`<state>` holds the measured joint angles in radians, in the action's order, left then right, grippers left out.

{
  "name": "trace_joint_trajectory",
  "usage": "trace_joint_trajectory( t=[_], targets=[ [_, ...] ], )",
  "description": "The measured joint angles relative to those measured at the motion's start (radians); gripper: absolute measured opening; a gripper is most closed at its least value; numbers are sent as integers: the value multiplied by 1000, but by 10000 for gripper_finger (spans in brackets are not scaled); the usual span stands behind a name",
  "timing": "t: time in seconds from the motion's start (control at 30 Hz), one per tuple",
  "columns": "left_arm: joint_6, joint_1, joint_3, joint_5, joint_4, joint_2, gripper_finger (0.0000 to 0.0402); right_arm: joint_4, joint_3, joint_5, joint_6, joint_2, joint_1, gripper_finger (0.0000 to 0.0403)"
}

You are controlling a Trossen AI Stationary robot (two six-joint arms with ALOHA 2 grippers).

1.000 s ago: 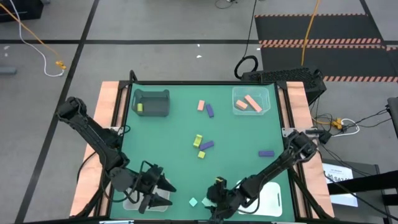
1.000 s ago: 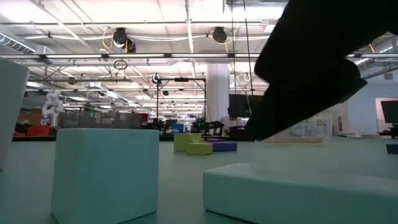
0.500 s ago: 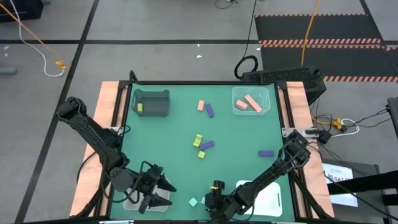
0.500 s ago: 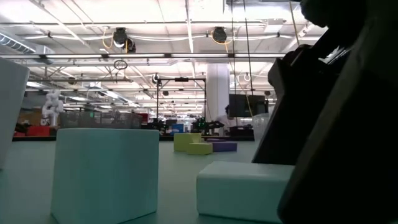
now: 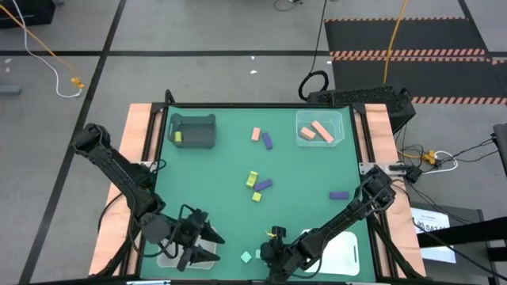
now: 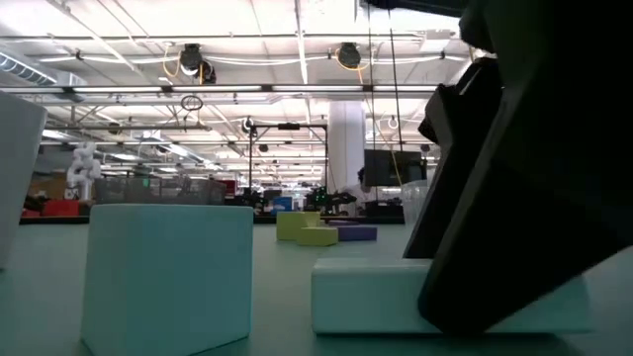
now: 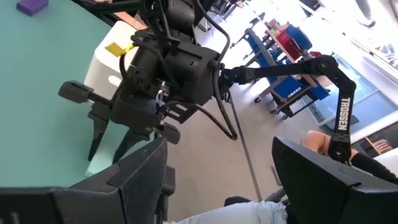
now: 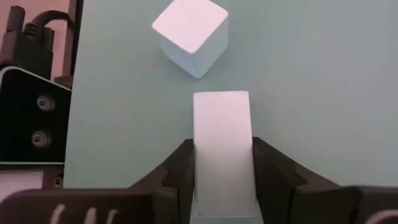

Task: Sort & place blocks by color
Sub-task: Put the right light blue block into the gray bin

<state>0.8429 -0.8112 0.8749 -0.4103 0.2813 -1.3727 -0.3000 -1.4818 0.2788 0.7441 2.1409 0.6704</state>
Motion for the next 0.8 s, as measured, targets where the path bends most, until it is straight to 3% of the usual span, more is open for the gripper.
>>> trace_joint_trajectory(
  t=[0.13, 0.3, 0.5, 0.8],
  targets=[
    [-16, 0, 0, 0, -1, 0, 289, -30, 4, -62, -11, -44, -22, 108],
    [-107, 25, 0, -8, -22, 0, 289, -110, 4, -6, -67, -162, -52, 108],
    [-214, 92, 0, -71, -30, 0, 289, -240, 5, 247, -168, -310, -75, 108],
    [-304, 253, 0, -124, 55, 0, 289, -228, 3, 698, -467, -473, -77, 108]
  ],
)
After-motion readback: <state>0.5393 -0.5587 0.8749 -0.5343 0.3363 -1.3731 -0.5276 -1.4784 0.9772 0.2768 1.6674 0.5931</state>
